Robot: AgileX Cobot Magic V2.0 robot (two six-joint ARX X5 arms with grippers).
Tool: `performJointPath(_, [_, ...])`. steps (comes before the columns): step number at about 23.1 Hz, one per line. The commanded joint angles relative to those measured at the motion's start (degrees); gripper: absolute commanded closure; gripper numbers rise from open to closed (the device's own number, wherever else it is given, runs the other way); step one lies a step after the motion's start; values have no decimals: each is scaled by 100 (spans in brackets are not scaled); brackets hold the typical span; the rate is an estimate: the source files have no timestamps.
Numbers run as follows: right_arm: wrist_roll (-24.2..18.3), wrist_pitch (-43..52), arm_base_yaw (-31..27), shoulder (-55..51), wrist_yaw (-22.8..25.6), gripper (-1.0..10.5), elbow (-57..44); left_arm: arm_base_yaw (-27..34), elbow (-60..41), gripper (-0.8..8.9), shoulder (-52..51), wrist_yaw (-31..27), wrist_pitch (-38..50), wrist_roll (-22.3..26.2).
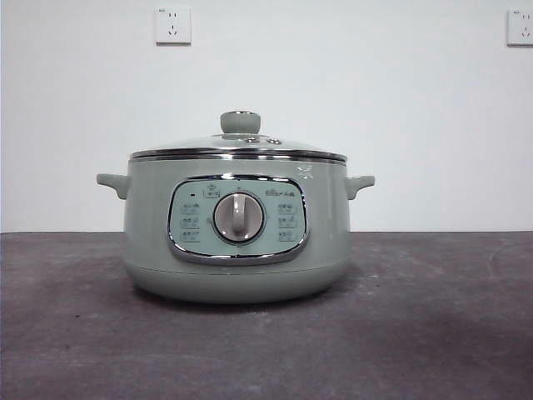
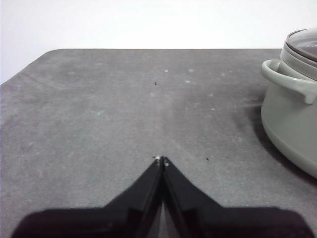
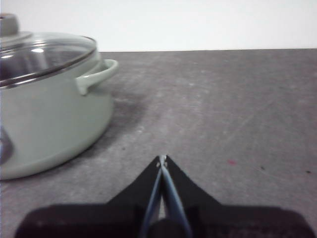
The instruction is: Pick up the egg,open the lid,put the egg in the pot,close the lid
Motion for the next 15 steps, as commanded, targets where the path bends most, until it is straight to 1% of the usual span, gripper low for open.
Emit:
performJointPath(1, [118,-98,-2,-20,63,946,-59,15,-83,817,-17,17,24,-37])
performJointPath(4, [234,-83,0,-20,61,946,-57,15,-83,817,-17,17,24,-37])
performJointPath(15, [225,-83,2,-15,66,946,-57,15,-83,817,-17,17,24,-37])
